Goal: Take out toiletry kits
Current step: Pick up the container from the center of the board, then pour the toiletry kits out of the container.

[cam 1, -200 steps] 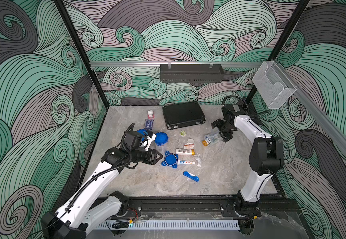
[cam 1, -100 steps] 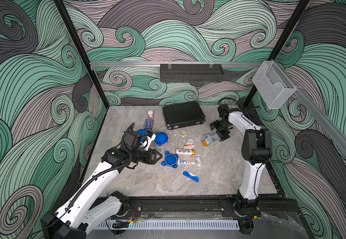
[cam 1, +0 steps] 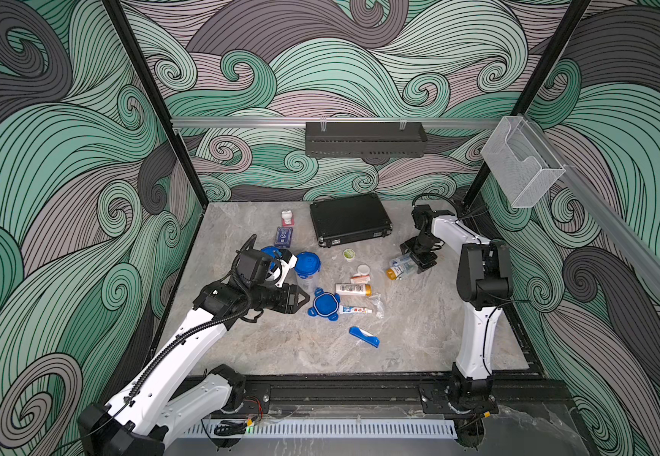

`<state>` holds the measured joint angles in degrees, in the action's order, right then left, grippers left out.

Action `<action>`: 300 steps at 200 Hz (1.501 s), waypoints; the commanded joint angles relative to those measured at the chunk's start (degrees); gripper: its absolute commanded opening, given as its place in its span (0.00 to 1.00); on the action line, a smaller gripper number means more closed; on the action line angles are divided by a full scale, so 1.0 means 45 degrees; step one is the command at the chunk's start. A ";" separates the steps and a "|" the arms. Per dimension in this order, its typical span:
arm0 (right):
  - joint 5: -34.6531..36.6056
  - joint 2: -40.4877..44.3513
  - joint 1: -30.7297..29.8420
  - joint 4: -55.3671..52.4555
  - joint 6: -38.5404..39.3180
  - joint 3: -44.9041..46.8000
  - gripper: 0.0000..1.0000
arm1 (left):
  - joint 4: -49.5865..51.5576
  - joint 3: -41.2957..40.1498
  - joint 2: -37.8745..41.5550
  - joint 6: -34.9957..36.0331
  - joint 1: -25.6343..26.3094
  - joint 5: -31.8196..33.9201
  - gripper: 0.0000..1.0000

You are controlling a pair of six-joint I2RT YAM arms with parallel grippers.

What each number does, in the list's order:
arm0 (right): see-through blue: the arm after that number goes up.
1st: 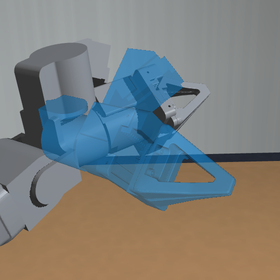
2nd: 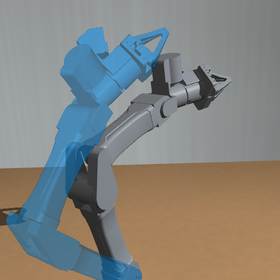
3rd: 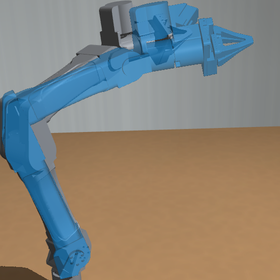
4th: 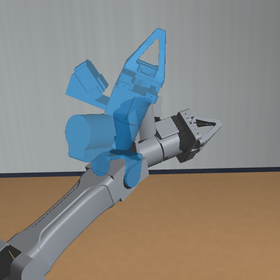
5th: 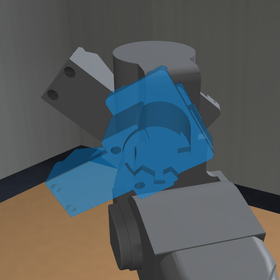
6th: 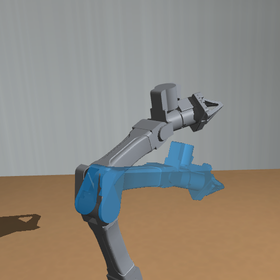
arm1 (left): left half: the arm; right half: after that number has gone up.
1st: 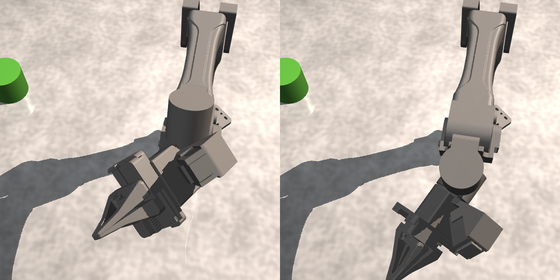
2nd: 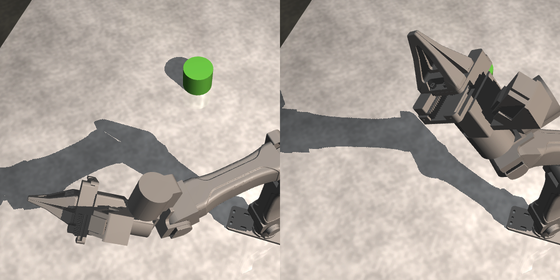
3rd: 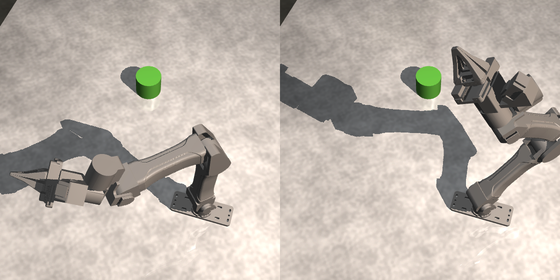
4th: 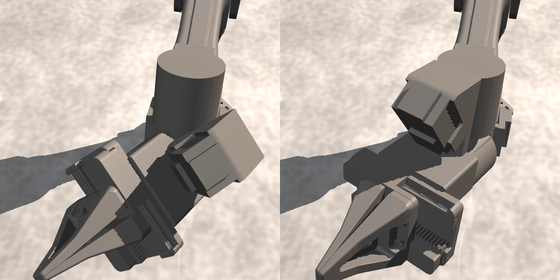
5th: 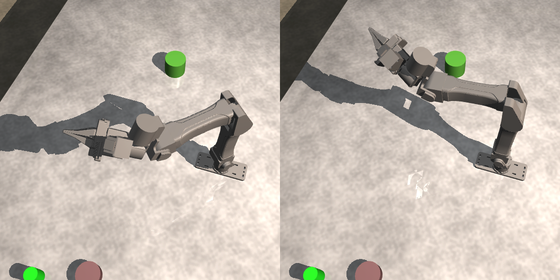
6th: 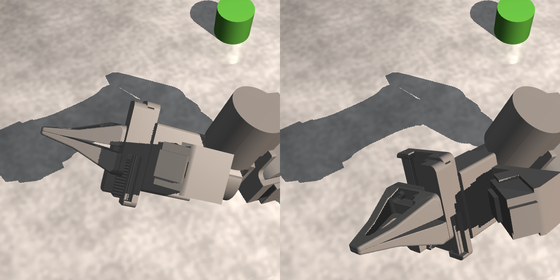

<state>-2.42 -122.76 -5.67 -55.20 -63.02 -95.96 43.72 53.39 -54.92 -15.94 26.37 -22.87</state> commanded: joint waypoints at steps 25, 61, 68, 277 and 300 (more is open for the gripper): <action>0.0735 0.0005 -0.0254 0.0213 0.0585 0.0183 0.59 | 0.0147 -0.0018 -0.0014 0.0149 -0.0063 0.0185 0.55; 0.1287 0.0828 -0.0779 0.0479 0.1829 -0.0178 0.55 | 0.0132 -0.0037 -0.0011 0.0168 -0.0074 0.0125 0.55; 0.1382 0.1087 -0.0945 0.0662 0.2119 -0.0142 0.55 | 0.0125 -0.0041 -0.0038 0.0166 -0.0069 0.0093 0.55; 0.6276 0.7147 -0.4058 1.0878 0.9077 0.6396 0.62 | 0.0147 -0.0057 -0.0246 0.0146 -0.0077 0.0278 0.55; 0.5345 0.7454 -0.3576 0.9572 0.8448 0.6190 0.62 | 0.0147 -0.0061 -0.0209 0.0157 -0.0067 0.0290 0.55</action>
<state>23.44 -91.24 -23.86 -7.46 -24.34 -66.04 43.72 53.30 -56.05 -15.90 26.37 -22.28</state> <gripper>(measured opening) 0.718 0.553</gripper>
